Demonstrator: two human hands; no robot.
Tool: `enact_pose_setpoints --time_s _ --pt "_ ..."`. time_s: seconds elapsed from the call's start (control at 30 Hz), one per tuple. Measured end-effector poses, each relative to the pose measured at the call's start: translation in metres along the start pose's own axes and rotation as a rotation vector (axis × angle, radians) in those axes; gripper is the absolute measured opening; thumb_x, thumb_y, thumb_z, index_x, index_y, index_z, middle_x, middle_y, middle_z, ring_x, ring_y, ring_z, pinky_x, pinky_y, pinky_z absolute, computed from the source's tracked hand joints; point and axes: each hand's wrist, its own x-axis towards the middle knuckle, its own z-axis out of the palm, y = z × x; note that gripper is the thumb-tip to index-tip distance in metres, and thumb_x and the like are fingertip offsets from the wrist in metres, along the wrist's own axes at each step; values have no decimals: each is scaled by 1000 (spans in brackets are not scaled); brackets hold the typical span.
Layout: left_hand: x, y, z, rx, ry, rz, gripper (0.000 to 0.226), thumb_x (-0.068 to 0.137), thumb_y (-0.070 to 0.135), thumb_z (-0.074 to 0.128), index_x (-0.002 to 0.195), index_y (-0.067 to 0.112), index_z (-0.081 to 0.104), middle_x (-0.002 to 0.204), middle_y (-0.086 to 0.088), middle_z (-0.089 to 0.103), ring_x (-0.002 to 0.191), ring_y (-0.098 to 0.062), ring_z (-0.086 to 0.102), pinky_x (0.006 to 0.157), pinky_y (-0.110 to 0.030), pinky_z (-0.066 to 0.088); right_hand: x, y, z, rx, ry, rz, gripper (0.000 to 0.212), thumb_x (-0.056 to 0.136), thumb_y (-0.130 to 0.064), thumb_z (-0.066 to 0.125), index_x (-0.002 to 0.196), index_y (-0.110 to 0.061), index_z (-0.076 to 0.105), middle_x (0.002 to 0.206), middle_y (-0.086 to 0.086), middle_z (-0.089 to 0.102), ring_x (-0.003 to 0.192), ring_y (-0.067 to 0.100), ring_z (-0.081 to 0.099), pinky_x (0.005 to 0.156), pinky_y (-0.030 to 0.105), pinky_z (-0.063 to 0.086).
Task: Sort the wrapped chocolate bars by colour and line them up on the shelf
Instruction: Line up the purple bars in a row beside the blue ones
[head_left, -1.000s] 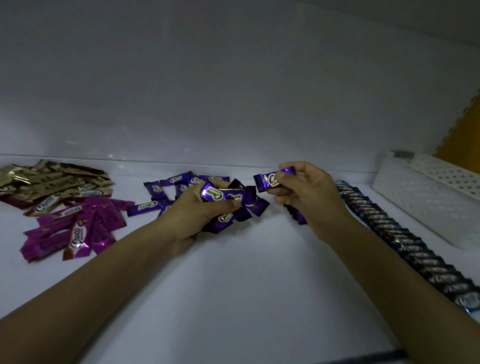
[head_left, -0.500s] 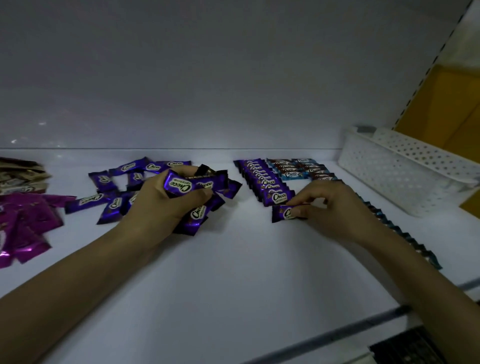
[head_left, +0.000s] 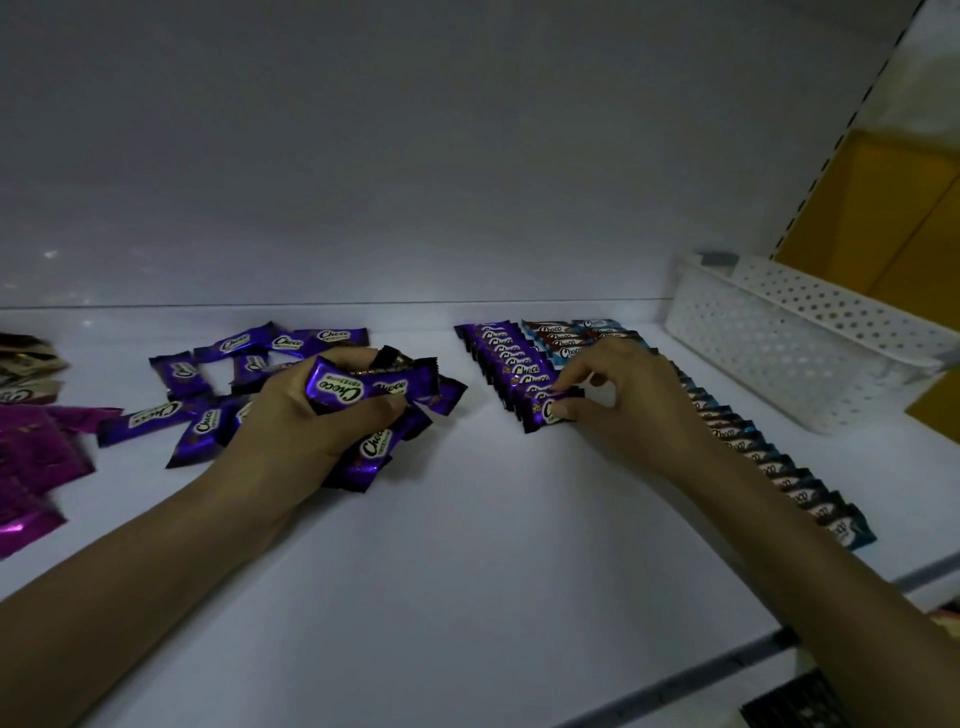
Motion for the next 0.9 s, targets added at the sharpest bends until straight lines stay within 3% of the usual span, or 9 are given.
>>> enact_pose_setpoints --time_s 0.07,0.13,0.2,0.27,0.4,0.53,0.67,0.77,0.9 --pt "0 -1 0 -7 -12 -5 32 71 4 72 95 24 67 81 -3 75 68 -14 72 56 -18 55 -1 -7 -2 -26 9 0 24 72 -26 79 82 -29 57 84 -20 52 80 6 48 73 23 37" --pt "0 0 0 3 -32 -1 32 71 5 72 96 25 67 82 -2 76 70 -14 72 57 -18 55 -4 -26 0 204 -9 6 22 78 -22 75 88 -27 57 83 -16 57 77 6 54 67 12 39" --pt "-1 1 0 19 -77 17 32 69 6 72 94 25 67 83 0 76 72 -13 72 58 -18 55 -6 -51 5 522 -115 41 27 80 -22 73 102 -28 58 85 -9 64 74 8 60 66 16 47" --pt "-3 2 1 43 -107 38 31 72 1 71 91 25 67 80 3 75 69 -10 71 57 -16 54 -7 -70 15 595 -210 58 36 79 -26 74 110 -31 58 90 -10 66 75 7 64 69 20 51" --pt "-4 2 2 33 -103 34 34 77 -4 69 90 28 68 80 4 76 69 -9 71 56 -15 53 -2 -81 23 612 -182 2 15 80 -6 72 86 -19 67 70 -10 68 64 8 65 63 18 51" --pt "-1 2 0 25 -93 17 34 79 -2 68 102 22 71 89 -3 76 79 -17 72 67 -21 58 -4 -69 12 759 -171 90 25 81 2 68 80 -23 69 65 -1 70 52 13 64 53 19 51" --pt "0 2 0 22 -61 18 34 79 -2 68 103 22 70 85 1 76 74 -11 72 61 -16 55 -15 -54 5 812 -145 122 34 83 3 64 75 -29 72 66 2 72 47 14 63 49 15 46" --pt "-1 2 1 53 -59 38 33 79 -1 69 102 22 70 81 8 75 71 -8 71 58 -14 54 -25 -49 2 739 -100 106 29 86 -2 63 82 -30 70 71 -2 72 62 12 67 57 17 48" --pt "-2 1 1 108 -71 59 33 79 1 70 104 22 70 82 7 75 71 -7 71 59 -14 54 -45 -37 -7 134 -41 -211 24 80 -12 62 100 -21 72 97 -4 69 90 16 64 78 38 51"
